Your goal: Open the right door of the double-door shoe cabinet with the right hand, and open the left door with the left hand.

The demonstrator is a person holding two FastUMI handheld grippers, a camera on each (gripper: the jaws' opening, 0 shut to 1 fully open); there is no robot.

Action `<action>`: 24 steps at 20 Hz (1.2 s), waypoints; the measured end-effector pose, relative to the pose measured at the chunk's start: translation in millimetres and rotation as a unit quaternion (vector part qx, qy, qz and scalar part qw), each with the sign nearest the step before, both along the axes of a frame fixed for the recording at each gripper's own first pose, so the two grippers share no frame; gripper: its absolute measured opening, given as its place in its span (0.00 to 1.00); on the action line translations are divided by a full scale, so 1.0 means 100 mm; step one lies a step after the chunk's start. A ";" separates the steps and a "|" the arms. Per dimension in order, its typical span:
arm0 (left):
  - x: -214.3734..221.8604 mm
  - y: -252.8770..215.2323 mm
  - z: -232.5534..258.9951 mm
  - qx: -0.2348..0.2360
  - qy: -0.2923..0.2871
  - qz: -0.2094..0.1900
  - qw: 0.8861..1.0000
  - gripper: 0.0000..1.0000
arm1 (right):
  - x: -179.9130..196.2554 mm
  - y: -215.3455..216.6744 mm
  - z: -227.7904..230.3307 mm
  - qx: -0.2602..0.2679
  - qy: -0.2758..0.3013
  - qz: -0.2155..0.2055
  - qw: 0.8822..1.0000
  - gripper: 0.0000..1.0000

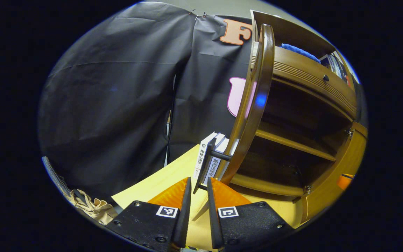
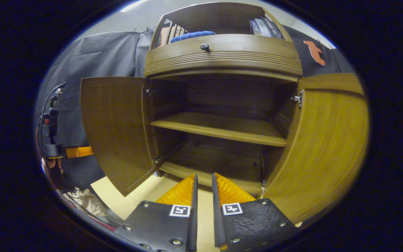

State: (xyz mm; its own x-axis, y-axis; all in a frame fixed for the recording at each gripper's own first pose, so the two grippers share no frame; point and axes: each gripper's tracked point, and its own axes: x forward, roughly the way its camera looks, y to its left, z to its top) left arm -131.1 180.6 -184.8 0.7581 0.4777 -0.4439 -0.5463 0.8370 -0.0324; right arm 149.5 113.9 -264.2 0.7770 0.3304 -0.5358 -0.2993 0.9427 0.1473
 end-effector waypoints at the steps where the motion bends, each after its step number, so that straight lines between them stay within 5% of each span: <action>1: -0.02 0.01 0.01 0.000 0.000 0.003 1.000 0.28 | 0.01 0.00 0.01 0.000 0.000 0.001 1.000 0.19; 10: 0.00 -0.21 0.17 -0.008 -0.026 -0.005 1.000 0.28 | 0.02 0.02 0.01 0.002 -0.003 0.004 1.000 0.19; 17: 0.39 -0.68 0.41 0.020 -0.047 -0.095 0.994 0.28 | -0.03 -0.20 0.08 -0.013 -0.009 -0.027 1.000 0.19; 18: 0.45 -0.75 0.47 0.025 -0.052 -0.110 0.992 0.20 | -0.04 -0.24 0.09 -0.014 -0.010 -0.034 0.999 0.19; 19: 0.51 -0.83 0.52 0.030 -0.057 -0.125 0.990 0.28 | -0.05 -0.28 0.12 -0.015 -0.012 -0.042 0.999 0.19; 22: 0.72 -1.06 0.76 0.053 -0.080 -0.167 0.981 0.28 | -0.04 -0.45 0.23 -0.029 -0.028 -0.072 0.997 0.19; 23: 0.77 -1.14 0.85 0.066 -0.092 -0.179 0.977 0.20 | -0.03 -0.48 0.30 -0.031 -0.036 -0.079 0.996 0.19; 24: 0.82 -1.22 0.96 0.079 -0.105 -0.192 0.973 0.28 | -0.03 -0.52 0.39 -0.034 -0.045 -0.086 0.995 0.19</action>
